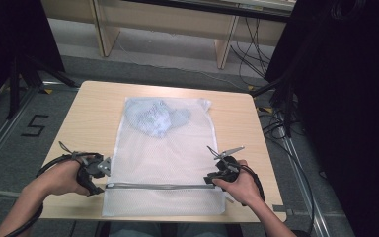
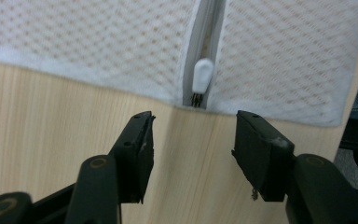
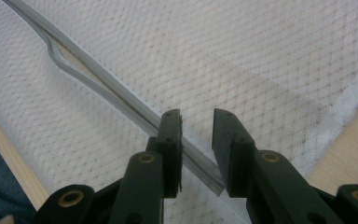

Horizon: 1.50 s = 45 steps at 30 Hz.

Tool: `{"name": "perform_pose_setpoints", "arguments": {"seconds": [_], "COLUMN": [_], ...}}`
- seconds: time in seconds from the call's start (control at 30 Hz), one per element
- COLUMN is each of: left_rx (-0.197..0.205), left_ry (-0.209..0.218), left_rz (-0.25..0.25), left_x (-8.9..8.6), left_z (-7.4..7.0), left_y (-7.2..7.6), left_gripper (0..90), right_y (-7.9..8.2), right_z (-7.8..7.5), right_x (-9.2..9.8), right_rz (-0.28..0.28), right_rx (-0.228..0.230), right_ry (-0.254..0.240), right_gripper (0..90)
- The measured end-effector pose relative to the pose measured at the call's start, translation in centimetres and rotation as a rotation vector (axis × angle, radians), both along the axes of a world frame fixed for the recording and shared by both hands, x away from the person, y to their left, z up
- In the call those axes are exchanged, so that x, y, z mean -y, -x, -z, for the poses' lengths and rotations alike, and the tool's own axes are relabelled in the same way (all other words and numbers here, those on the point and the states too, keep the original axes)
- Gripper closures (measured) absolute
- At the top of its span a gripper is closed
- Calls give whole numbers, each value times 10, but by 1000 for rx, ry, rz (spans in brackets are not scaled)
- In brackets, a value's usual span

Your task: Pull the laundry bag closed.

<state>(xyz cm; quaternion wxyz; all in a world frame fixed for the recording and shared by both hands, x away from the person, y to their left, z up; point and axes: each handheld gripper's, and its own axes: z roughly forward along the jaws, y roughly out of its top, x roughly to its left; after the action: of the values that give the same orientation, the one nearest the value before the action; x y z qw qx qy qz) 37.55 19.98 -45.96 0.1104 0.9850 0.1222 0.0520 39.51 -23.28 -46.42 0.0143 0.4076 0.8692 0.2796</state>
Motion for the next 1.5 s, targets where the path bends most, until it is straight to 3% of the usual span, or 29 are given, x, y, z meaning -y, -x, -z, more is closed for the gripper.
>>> {"name": "perform_pose_setpoints", "arguments": {"seconds": [0.17,0.23,0.3,0.33,0.43,0.67,0.7,0.83,0.87,0.9,1.07,1.1,1.13,1.2,1.23,1.27,1.37,1.43,1.5], "left_rx": [6,8,0,3,7,23,21,24,27,24,23,24,14,21,21,20,15,15,17], "left_ry": [77,97,101,101,119,147,152,191,196,197,229,254,311,266,266,304,310,313,317], "left_rz": [-36,-45,-46,-35,-56,-50,-60,-76,-72,-66,-64,-79,-123,-73,-73,-97,-88,-87,-81], "left_x": [-6,-4,-2,-1,0,-1,-2,-5,-6,-6,-8,-7,-4,-5,-5,-3,-4,-4,-5], "left_z": [6,9,11,12,13,17,19,25,26,28,29,30,34,33,33,35,37,38,38], "left_y": [2,1,1,1,0,-1,0,-2,-3,-4,-7,-6,-3,-5,-5,-3,-3,-4,-3], "left_gripper": [434,420,415,410,406,395,394,384,381,380,379,378,378,378,378,379,380,384,388], "right_y": [0,-1,1,0,0,0,0,-2,-2,-2,-7,-7,-8,-8,-8,-8,-9,-8,-8], "right_z": [-4,-5,-7,-7,-9,-9,-12,-14,-12,-12,-19,-21,-22,-23,-23,-23,-20,-19,-16], "right_x": [-1,0,0,0,0,-7,-8,-14,-18,-21,-39,-47,-56,-73,-73,-90,-112,-119,-135], "right_rz": [25,-1,13,-12,-10,-21,-34,-62,-57,-32,-147,-172,-195,-237,-237,-269,-334,-330,-362], "right_rx": [-6,30,13,34,49,81,68,67,81,74,64,64,70,83,83,85,93,75,69], "right_ry": [-6,-24,-20,-28,-32,-67,-47,-54,-77,-70,-114,-116,-106,-103,-103,-99,-104,-98,-95], "right_gripper": [725,722,717,715,710,693,690,686,686,686,684,681,675,669,669,666,664,664,664]}}
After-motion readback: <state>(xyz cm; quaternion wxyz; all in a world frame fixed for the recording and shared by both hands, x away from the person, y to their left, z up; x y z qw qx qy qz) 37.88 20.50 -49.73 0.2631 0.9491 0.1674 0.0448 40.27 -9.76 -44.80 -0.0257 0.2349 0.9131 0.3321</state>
